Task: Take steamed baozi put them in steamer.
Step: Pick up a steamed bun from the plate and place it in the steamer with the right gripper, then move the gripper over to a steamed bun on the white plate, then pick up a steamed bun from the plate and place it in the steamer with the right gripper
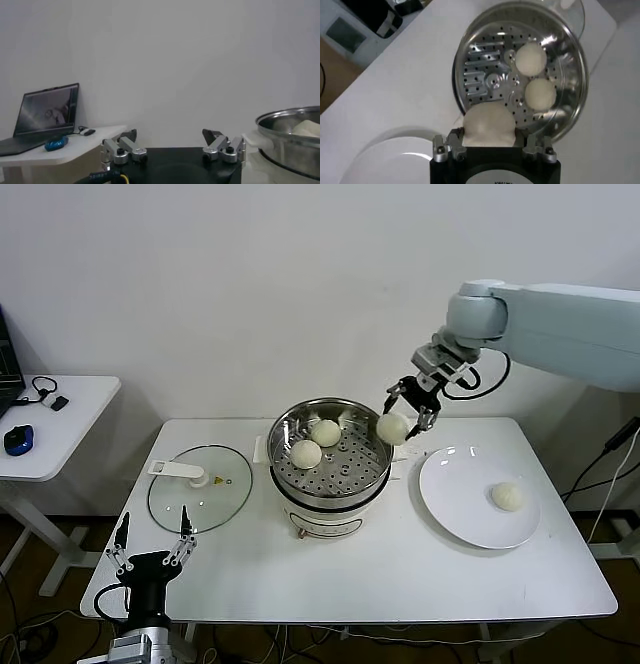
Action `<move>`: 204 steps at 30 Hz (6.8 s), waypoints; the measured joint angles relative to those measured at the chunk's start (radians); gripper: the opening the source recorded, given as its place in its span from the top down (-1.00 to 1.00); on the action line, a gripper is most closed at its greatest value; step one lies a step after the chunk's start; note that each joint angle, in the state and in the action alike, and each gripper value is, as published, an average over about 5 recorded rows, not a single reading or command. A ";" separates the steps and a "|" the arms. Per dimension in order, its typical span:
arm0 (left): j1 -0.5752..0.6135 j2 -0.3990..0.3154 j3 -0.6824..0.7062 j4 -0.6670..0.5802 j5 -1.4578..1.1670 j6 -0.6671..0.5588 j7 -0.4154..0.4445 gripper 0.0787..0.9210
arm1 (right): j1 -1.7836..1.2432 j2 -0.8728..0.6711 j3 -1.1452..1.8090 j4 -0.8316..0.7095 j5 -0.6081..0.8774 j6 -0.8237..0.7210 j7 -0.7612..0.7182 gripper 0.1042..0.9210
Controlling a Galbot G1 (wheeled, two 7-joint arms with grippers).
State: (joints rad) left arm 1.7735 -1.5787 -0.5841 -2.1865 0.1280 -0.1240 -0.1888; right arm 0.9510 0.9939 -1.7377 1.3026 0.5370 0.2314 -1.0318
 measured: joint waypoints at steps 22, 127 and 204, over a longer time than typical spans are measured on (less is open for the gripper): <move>0.010 0.001 0.000 0.004 -0.003 0.000 -0.007 -0.77 | -0.064 0.179 -0.005 -0.012 -0.271 0.294 0.179 -0.39; 0.010 -0.002 0.001 0.060 0.017 -0.025 -0.026 -0.77 | -0.592 -0.192 0.228 -0.631 -0.331 0.021 -0.043 -0.76; 0.013 0.032 0.028 0.010 -0.011 -0.005 -0.009 -0.77 | -0.034 -0.068 -0.133 -0.218 0.092 -0.163 -0.003 -0.32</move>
State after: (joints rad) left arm 1.7865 -1.5469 -0.5560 -2.1764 0.1167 -0.1288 -0.1980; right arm 0.9170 0.9256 -1.8709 1.0851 0.6294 0.0682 -1.0353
